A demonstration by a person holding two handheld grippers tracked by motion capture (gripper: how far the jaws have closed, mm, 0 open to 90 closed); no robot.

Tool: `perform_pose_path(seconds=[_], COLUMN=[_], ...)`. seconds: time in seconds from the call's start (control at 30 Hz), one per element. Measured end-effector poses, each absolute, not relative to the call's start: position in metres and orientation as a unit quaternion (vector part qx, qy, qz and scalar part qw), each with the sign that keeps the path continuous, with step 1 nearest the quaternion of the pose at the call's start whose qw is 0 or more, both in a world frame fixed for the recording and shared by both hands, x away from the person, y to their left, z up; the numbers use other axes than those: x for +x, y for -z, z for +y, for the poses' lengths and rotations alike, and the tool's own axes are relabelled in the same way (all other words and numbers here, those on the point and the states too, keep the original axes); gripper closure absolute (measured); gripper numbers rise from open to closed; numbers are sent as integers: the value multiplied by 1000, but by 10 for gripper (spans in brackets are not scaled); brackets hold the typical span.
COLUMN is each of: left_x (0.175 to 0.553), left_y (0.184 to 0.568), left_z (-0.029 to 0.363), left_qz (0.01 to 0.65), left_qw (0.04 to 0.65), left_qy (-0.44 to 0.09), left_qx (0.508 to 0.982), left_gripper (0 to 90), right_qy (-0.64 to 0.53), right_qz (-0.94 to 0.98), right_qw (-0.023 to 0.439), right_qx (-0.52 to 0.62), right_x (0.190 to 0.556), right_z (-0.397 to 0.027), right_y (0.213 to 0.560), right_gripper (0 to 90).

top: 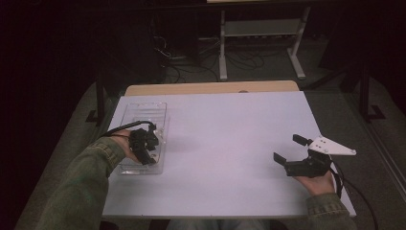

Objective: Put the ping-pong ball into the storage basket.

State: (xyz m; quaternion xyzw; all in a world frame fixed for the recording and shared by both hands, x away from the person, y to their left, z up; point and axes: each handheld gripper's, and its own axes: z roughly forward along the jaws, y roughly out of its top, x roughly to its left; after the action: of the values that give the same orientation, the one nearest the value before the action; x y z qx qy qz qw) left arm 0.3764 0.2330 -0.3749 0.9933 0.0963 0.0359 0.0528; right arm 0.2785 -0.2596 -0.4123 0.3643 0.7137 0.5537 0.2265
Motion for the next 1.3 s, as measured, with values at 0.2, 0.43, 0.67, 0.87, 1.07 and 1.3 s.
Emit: perform_pose_path(seconds=[0.2,0.43,0.67,0.87,1.07,1.3], left_x=[377,377,377,375,374,373], left_y=[373,367,362,359,352,345], left_z=[234,236,238,237,242,248], left_qz=[109,122,134,139,153,166], left_qw=[50,63,70,77,85,109], left_qy=[-38,-56,-84,-103,-119,-120], left_qx=[992,989,985,982,977,973], left_gripper=[313,255,188,134,75,9], right_qy=[-553,-553,-553,-552,-551,-549], right_qz=[714,714,714,715,716,717], right_qw=[226,225,226,226,226,227], right_qx=[365,366,366,365,365,364], right_x=[279,279,278,278,278,278], right_z=[-259,-260,-260,-260,-259,-258], right_y=[412,412,412,412,412,412], right_gripper=[0,0,0,0,0,0])
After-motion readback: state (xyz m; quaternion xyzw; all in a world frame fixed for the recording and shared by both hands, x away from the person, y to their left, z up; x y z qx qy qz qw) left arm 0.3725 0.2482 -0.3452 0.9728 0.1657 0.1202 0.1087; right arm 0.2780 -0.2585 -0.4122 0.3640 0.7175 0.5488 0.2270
